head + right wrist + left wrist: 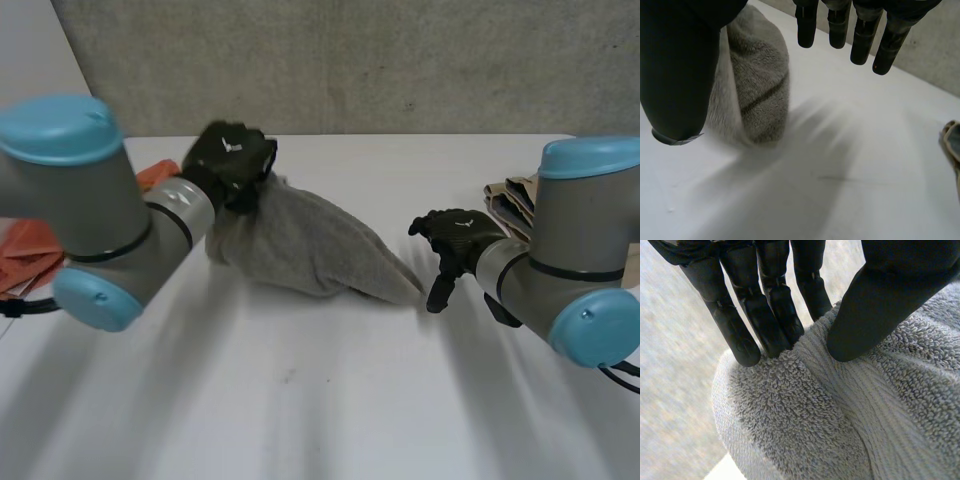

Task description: Fold the laundry.

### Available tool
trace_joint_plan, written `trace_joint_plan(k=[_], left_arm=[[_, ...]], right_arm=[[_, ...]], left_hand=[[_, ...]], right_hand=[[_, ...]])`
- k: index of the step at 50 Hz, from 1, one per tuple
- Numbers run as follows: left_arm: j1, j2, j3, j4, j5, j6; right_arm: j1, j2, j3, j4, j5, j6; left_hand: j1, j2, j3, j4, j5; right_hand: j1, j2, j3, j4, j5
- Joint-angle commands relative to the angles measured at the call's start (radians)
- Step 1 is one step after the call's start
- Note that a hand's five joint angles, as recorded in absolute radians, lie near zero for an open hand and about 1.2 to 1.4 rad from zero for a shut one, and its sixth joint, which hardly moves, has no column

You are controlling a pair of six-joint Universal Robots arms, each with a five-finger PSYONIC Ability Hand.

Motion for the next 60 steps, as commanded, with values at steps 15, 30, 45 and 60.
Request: trace_joint_plan(k=[15, 30, 45, 60], left_arm=[[-0.031, 0.226, -0.100, -0.011, -0.003, -0.015], [-0.018, 0.320, -0.111, -0.010, -0.010, -0.176], [0.048, 0.338, -0.191, -0.025, -0.042, -0.333], [0.052, -0.008, 0.077, 0.142, -0.041, -0.275]], right_arm=[[0.010, 0.132, -0.062, -0.022, -0.149, 0.306], [0.021, 0.107, -0.202, -0.054, -0.039, 0.300], [-0.078, -0.259, -0.168, 0.090, -0.014, -0.355], [-0.007, 0.026, -0.489, 0.033, 0.114, -0.392]], left_hand=[[0.270, 0.203, 0.213, 0.198, 0.266], [0.270, 0.203, 0.213, 0.198, 0.266], [0.270, 0.203, 0.213, 0.198, 0.266], [0.270, 0.203, 0.213, 0.198, 0.266]], right_hand=[[0.091, 0.052, 0.057, 0.040, 0.028], [1.212, 1.173, 1.178, 1.161, 1.149], [1.212, 1.173, 1.178, 1.161, 1.149], [1.212, 1.173, 1.178, 1.161, 1.149]])
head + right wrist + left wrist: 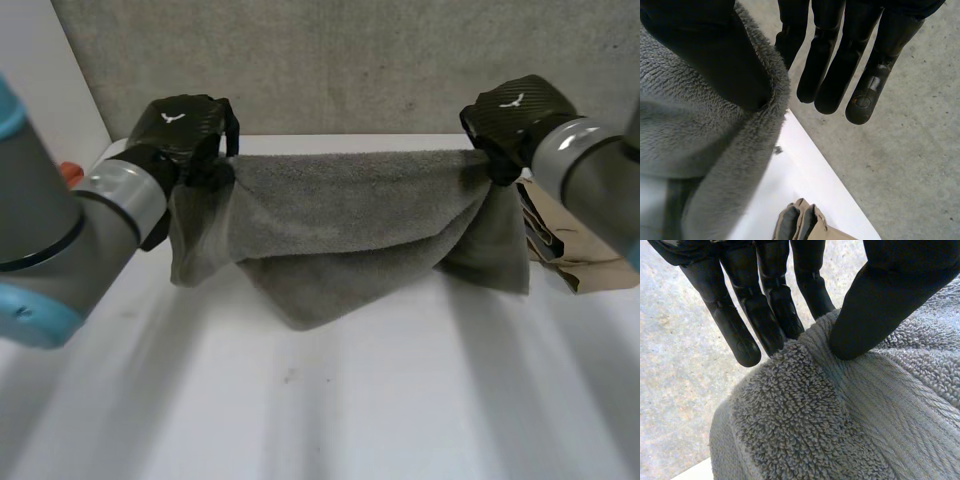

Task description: Fold the laundry.

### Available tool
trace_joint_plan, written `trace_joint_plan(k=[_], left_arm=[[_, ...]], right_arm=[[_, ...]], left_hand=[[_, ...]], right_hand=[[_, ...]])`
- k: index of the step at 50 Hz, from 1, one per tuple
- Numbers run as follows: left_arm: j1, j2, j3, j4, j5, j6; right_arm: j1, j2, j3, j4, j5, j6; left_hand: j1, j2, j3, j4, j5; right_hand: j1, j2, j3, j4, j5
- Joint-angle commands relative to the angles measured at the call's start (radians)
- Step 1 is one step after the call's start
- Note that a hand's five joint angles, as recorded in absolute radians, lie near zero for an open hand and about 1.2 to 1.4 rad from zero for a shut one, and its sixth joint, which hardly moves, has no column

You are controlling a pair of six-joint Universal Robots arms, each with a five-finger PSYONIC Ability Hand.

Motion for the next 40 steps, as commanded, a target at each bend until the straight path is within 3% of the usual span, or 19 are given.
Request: trace_joint_plan(k=[1, 6, 11, 17, 22, 27, 34, 40], left_arm=[[-0.001, -0.220, 0.250, 0.174, 0.002, 0.054], [-0.003, -0.260, 0.342, 0.395, 0.003, 0.099], [-0.018, -0.253, 0.299, 0.608, 0.000, 0.097], [-0.032, -0.170, 0.120, 0.611, 0.003, 0.100], [-0.033, -0.130, -0.084, 0.567, 0.000, 0.105], [-0.024, -0.137, -0.259, 0.411, -0.030, 0.102], [-0.035, -0.130, -0.339, 0.162, -0.041, 0.105], [-0.044, -0.067, -0.315, 0.036, -0.044, 0.105]], right_arm=[[0.031, 0.226, -0.291, -0.111, 0.094, 0.019], [0.045, 0.292, -0.478, -0.324, 0.127, 0.062], [0.049, 0.263, -0.460, -0.408, 0.122, 0.096], [0.054, 0.156, -0.249, -0.328, 0.081, 0.098], [0.055, 0.053, 0.089, -0.261, -0.020, 0.090], [0.054, 0.035, 0.337, -0.259, -0.071, 0.084], [0.051, 0.058, 0.498, -0.280, -0.079, 0.082], [0.042, 0.056, 0.528, -0.308, -0.079, 0.082]], left_hand=[[0.270, 0.199, 0.205, 0.194, 0.266], [0.270, 0.199, 0.205, 0.194, 0.266], [0.270, 0.199, 0.205, 0.194, 0.266], [0.270, 0.199, 0.205, 0.194, 0.266], [0.270, 0.199, 0.205, 0.194, 0.266], [0.264, 0.193, 0.200, 0.189, 0.261], [-0.137, -0.208, -0.201, -0.212, -0.141], [-0.414, -0.485, -0.478, -0.489, -0.417]], right_hand=[[0.403, 0.223, 0.217, 0.212, 0.231], [0.403, 0.223, 0.217, 0.212, 0.231], [0.403, 0.223, 0.217, 0.212, 0.231], [0.403, 0.223, 0.217, 0.212, 0.231], [0.403, 0.223, 0.217, 0.212, 0.231], [0.403, 0.223, 0.217, 0.212, 0.231], [0.403, 0.223, 0.217, 0.212, 0.231], [0.403, 0.223, 0.217, 0.212, 0.231]])
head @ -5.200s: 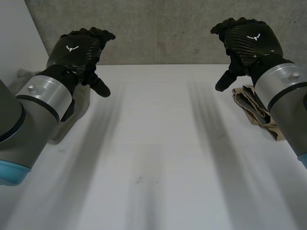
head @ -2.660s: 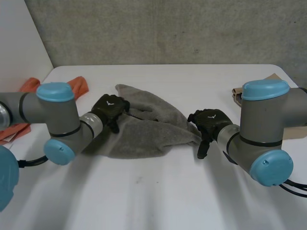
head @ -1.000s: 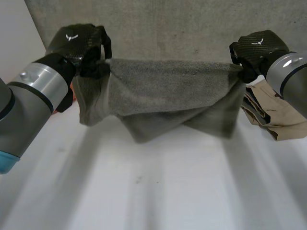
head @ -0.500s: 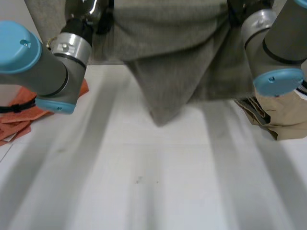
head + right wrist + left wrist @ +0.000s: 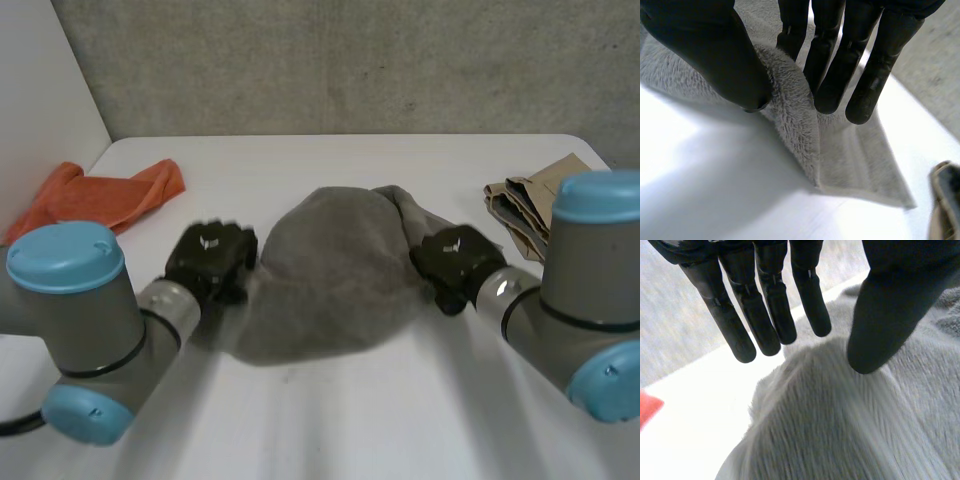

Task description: Fold the laundry.

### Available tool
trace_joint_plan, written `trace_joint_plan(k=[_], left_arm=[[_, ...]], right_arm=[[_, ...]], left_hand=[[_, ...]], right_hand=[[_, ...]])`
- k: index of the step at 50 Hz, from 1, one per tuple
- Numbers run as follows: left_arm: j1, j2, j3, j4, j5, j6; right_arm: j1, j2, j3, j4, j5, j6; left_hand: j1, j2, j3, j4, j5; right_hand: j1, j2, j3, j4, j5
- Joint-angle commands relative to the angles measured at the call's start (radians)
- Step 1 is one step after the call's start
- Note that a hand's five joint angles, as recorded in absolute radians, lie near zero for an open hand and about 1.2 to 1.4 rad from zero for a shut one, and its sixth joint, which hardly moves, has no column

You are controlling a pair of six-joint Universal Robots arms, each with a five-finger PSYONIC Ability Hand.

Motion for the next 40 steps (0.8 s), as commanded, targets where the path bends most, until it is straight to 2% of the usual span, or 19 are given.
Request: trace_joint_plan(k=[1, 4, 12, 19, 25, 29, 40], left_arm=[[-0.009, 0.080, 0.023, -0.196, -0.002, 0.001], [0.002, 0.115, 0.055, -0.199, -0.001, -0.001], [0.024, 0.100, 0.196, -0.205, 0.002, -0.004], [0.024, -0.085, 0.369, -0.250, 0.006, 0.013], [0.021, -0.211, 0.486, -0.310, 0.004, 0.119], [0.013, -0.262, 0.512, -0.336, 0.004, 0.178], [-0.019, -0.280, 0.500, -0.439, 0.006, 0.191]], right_arm=[[-0.008, 0.012, 0.048, -0.037, 0.004, 0.000], [-0.008, 0.010, 0.051, -0.037, 0.002, 0.002], [0.002, 0.006, 0.074, -0.046, -0.008, 0.002], [0.001, 0.006, 0.085, -0.052, -0.010, 0.002], [-0.005, 0.004, 0.097, -0.052, -0.010, 0.000], [-0.011, 0.004, 0.097, -0.052, -0.010, 0.000], [-0.014, 0.004, 0.088, -0.054, -0.010, -0.001]], left_hand=[[-0.181, -0.205, -0.209, -0.205, -0.206], [-0.272, -0.297, -0.300, -0.297, -0.297], [-0.278, -0.303, -0.306, -0.303, -0.303], [-0.264, -0.288, -0.291, -0.288, -0.289], [-0.249, -0.273, -0.277, -0.273, -0.274], [-0.255, -0.279, -0.282, -0.279, -0.280], [-0.276, -0.300, -0.303, -0.300, -0.301]], right_hand=[[0.403, 0.223, 0.213, 0.207, 0.226], [0.403, 0.223, 0.213, 0.207, 0.226], [0.403, 0.223, 0.213, 0.207, 0.226], [0.403, 0.223, 0.213, 0.207, 0.226], [0.403, 0.223, 0.213, 0.207, 0.226], [0.403, 0.223, 0.213, 0.207, 0.226], [0.403, 0.223, 0.213, 0.207, 0.226]])
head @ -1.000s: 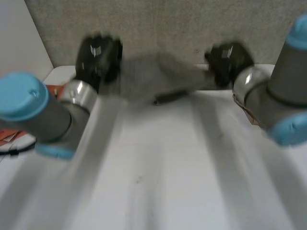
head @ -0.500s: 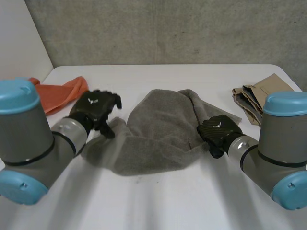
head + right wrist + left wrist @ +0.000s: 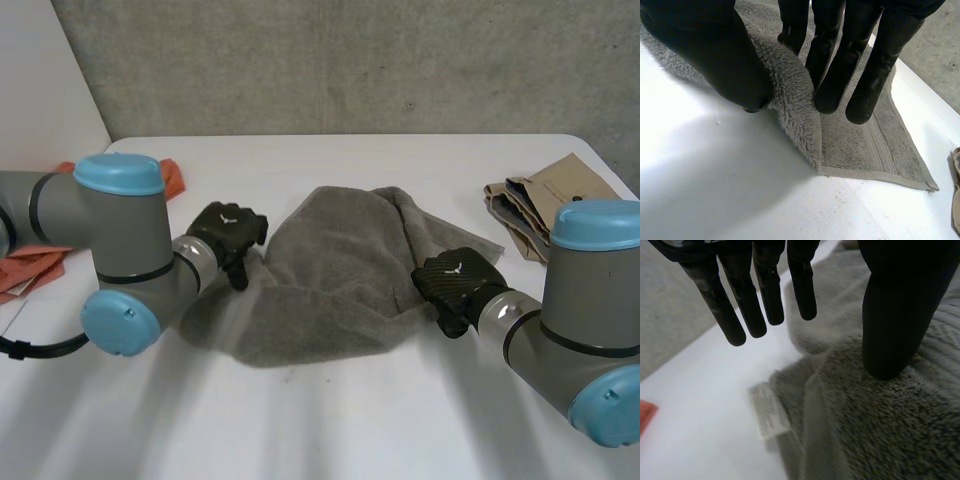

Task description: Fold the laundry.

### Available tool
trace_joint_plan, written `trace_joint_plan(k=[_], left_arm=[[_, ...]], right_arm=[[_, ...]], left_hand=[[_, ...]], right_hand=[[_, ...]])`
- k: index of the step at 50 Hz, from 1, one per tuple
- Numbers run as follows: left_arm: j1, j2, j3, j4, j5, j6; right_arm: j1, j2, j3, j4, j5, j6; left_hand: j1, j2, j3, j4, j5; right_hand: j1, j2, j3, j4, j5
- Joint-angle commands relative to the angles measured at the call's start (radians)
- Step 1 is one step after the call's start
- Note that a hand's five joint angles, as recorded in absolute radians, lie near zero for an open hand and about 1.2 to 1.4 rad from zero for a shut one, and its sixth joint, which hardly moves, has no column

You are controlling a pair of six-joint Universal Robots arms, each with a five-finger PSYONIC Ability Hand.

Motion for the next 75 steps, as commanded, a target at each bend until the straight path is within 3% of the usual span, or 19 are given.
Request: trace_joint_plan(k=[1, 7, 10, 15, 20, 29, 31, 32, 33, 34, 39, 48, 56, 64, 70, 74, 75], left_arm=[[-0.024, 0.005, -0.015, -0.048, 0.001, 0.000], [-0.030, 0.005, -0.027, -0.053, 0.002, 0.004], [-0.028, 0.005, -0.029, -0.053, 0.004, 0.006], [-0.027, 0.013, -0.026, -0.053, 0.002, 0.006], [-0.033, 0.053, -0.027, -0.051, -0.007, 0.004], [-0.031, 0.336, -0.087, -0.036, -0.002, -0.011], [-0.031, 0.399, -0.101, -0.034, -0.001, -0.014], [-0.031, 0.416, -0.106, -0.033, -0.001, -0.014], [-0.031, 0.431, -0.110, -0.031, -0.001, -0.014], [-0.031, 0.459, -0.121, -0.031, -0.001, -0.014], [-0.034, 0.504, -0.132, -0.031, -0.001, -0.020], [-0.037, 0.536, -0.122, -0.030, -0.002, -0.074], [-0.048, 0.576, -0.122, -0.030, -0.001, -0.134], [-0.079, 0.594, -0.121, -0.030, -0.001, -0.140], [-0.085, 0.619, -0.118, -0.030, -0.001, -0.143], [-0.085, 0.631, -0.116, -0.028, -0.001, -0.145], [-0.085, 0.633, -0.115, -0.028, -0.002, -0.146]], right_arm=[[-0.001, 0.000, -0.007, 0.000, 0.000, -0.001], [0.001, 0.000, -0.009, 0.000, 0.000, -0.001], [-0.001, 0.000, -0.009, 0.000, -0.001, -0.001], [-0.001, 0.000, -0.012, -0.001, 0.000, -0.001], [-0.001, 0.000, -0.019, 0.002, -0.001, 0.000], [0.002, -0.009, -0.061, 0.016, 0.006, 0.052], [0.002, -0.009, -0.065, 0.016, 0.006, 0.077], [0.001, -0.008, -0.069, 0.017, 0.006, 0.095], [-0.002, -0.008, -0.075, 0.023, 0.006, 0.139], [-0.002, -0.008, -0.079, 0.031, 0.008, 0.167], [-0.047, -0.008, -0.110, 0.086, 0.006, 0.313], [-0.201, -0.005, -0.099, 0.135, -0.084, 0.520], [-0.232, 0.015, -0.053, 0.126, -0.201, 0.540], [-0.199, 0.124, -0.128, 0.054, -0.178, 0.560], [-0.143, 0.225, -0.239, 0.049, -0.092, 0.565], [-0.136, 0.293, -0.309, 0.048, -0.055, 0.562], [-0.134, 0.314, -0.334, 0.048, -0.054, 0.562]], left_hand=[[0.044, 0.049, 0.040, 0.059, 0.063], [0.111, 0.116, 0.108, 0.126, 0.130], [0.320, 0.325, 0.316, 0.334, 0.338], [0.856, 0.861, 0.853, 0.871, 0.875], [0.857, 0.862, 0.853, 0.872, 0.875], [0.857, 0.862, 0.853, 0.872, 0.875], [0.857, 0.862, 0.853, 0.872, 0.875], [0.857, 0.862, 0.853, 0.872, 0.875], [0.857, 0.862, 0.853, 0.872, 0.875], [0.857, 0.862, 0.853, 0.872, 0.875], [0.857, 0.862, 0.853, 0.872, 0.875], [0.857, 0.862, 0.853, 0.872, 0.875], [0.857, 0.862, 0.853, 0.872, 0.875], [0.857, 0.862, 0.853, 0.872, 0.875], [0.857, 0.862, 0.853, 0.872, 0.875], [0.857, 0.862, 0.853, 0.872, 0.875], [0.857, 0.862, 0.853, 0.872, 0.875]], right_hand=[[0.403, 0.223, 0.213, 0.207, 0.222], [0.403, 0.223, 0.213, 0.207, 0.222], [0.403, 0.223, 0.213, 0.207, 0.222], [0.403, 0.223, 0.213, 0.207, 0.222], [0.403, 0.223, 0.213, 0.207, 0.222], [0.403, 0.223, 0.213, 0.207, 0.222], [0.191, 0.012, 0.001, -0.004, 0.011], [-0.020, -0.199, -0.210, -0.215, -0.200], [-0.382, -0.562, -0.572, -0.578, -0.563], [-0.511, -0.690, -0.701, -0.706, -0.692], [-0.700, -0.879, -0.890, -0.896, -0.881], [-0.650, -0.830, -0.841, -0.846, -0.831], [-0.627, -0.806, -0.817, -0.822, -0.807], [-0.624, -0.803, -0.814, -0.819, -0.804], [-0.568, -0.748, -0.758, -0.764, -0.749], [-0.395, -0.575, -0.585, -0.591, -0.576], [-0.153, -0.333, -0.344, -0.349, -0.334]])
